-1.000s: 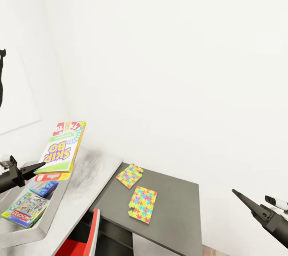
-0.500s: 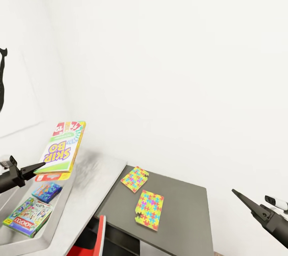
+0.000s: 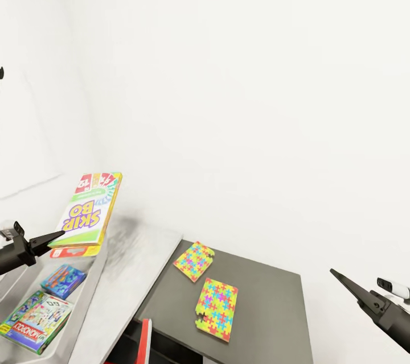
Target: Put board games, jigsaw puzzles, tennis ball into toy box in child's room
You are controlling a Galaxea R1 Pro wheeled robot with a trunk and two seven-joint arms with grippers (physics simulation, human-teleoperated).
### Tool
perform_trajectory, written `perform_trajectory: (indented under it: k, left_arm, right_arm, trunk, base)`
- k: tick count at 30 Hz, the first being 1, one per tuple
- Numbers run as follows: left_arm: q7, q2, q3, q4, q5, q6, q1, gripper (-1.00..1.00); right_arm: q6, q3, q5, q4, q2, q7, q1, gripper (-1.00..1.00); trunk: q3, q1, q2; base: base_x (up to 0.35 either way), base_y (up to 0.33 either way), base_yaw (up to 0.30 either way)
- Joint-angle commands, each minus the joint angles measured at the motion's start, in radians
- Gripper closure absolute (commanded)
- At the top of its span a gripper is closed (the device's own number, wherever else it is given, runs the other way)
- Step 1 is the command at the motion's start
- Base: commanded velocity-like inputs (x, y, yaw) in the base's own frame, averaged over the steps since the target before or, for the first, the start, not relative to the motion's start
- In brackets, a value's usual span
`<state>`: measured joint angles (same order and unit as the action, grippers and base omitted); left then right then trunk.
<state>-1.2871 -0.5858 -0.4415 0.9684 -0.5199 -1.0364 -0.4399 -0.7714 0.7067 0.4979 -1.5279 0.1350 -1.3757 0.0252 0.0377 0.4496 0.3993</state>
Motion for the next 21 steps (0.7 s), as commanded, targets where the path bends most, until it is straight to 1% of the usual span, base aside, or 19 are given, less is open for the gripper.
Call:
perform_trajectory:
  k: [1,7,21]
  left_arm:
    - [-0.001,0.000,0.000,0.000,-0.002,-0.007,0.000,1.00]
    - [-0.001,0.001,0.000,0.000,-0.003,-0.007,0.000,1.00]
    - [-0.001,0.001,0.000,0.000,-0.002,-0.007,0.000,1.00]
  right_arm:
    - [-0.009,0.001,0.002,0.000,0.000,-0.002,0.000,-1.00]
    - [-0.009,0.001,0.002,0.000,0.000,-0.002,0.000,-1.00]
    - [-0.008,0.001,0.001,0.000,0.000,-0.002,0.000,-1.00]
  trunk:
    - [0.000,0.000,0.001]
    - [0.000,0.000,0.001]
    - [0.000,0.000,0.001]
  base:
    - [0.030,0.151,0.000]
    - [0.013,0.109,0.000]
    - [0.001,0.008,0.000]
